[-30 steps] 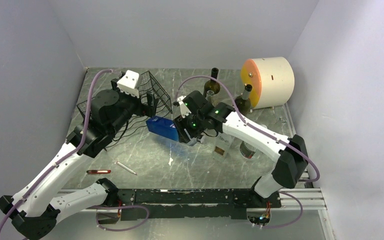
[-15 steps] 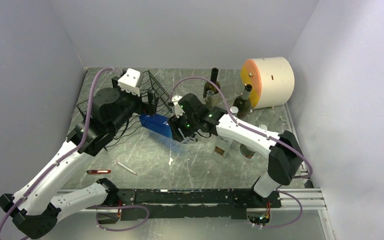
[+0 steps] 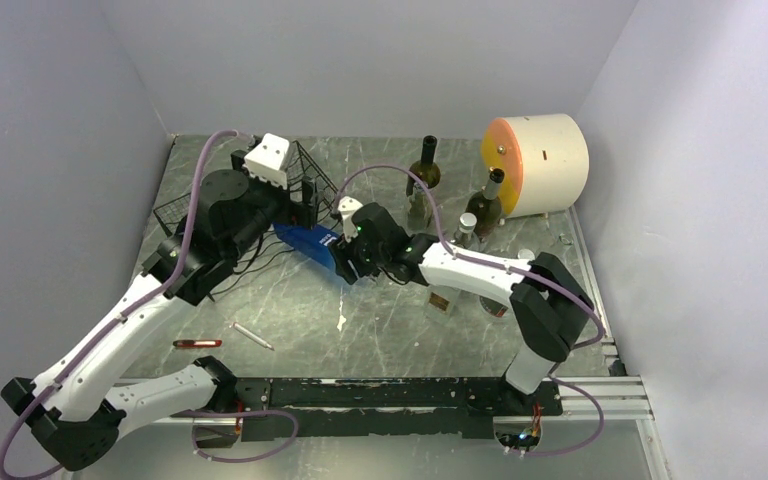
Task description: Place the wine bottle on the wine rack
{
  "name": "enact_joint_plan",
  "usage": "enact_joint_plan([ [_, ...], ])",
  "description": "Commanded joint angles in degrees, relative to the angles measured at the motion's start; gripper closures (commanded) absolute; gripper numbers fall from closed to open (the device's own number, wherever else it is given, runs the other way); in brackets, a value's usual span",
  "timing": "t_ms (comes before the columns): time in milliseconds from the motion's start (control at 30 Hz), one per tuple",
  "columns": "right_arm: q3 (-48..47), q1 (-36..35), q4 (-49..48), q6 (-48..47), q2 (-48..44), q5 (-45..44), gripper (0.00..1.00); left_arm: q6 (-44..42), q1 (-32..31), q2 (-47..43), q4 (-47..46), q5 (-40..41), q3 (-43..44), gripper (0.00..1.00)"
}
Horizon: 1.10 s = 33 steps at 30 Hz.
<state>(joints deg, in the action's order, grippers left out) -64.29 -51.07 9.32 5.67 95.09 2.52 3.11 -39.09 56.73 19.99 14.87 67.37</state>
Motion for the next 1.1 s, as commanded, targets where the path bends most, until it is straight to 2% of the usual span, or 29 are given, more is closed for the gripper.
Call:
enact_joint_plan([
  [0,-0.8,-0.1,-22.6,-1.1,-0.3,-6.1,1.0,-1.1,-0.1,1.5,-0.5,-0.6,2.7,0.01],
  [233,-2.1,0.0,-28.5,-0.3,4.6,-11.7,1.0,-0.5,-0.2,3.3,0.2,-0.2,4.0,0.01],
  [400,-3.9,0.4,-29.6,0.5,7.9,-14.0,1.0,-0.3,-0.2,3.7,0.2,-0.5,4.2,0.01],
  [533,-5.8,1.1,-30.1,3.9,10.3,-19.2,1.0,-0.3,-0.2,4.4,0.7,-0.7,4.7,0.01],
  [900,-10.8,3.1,-34.8,8.2,16.2,-11.7,1.0,-0.3,-0.2,4.7,1.5,-1.0,5.2,0.01],
  [1067,-13.1,3.2,-33.8,9.5,18.6,-11.7,0.98,-0.2,-0.2,4.7,1.6,-1.3,5.2,0.01],
])
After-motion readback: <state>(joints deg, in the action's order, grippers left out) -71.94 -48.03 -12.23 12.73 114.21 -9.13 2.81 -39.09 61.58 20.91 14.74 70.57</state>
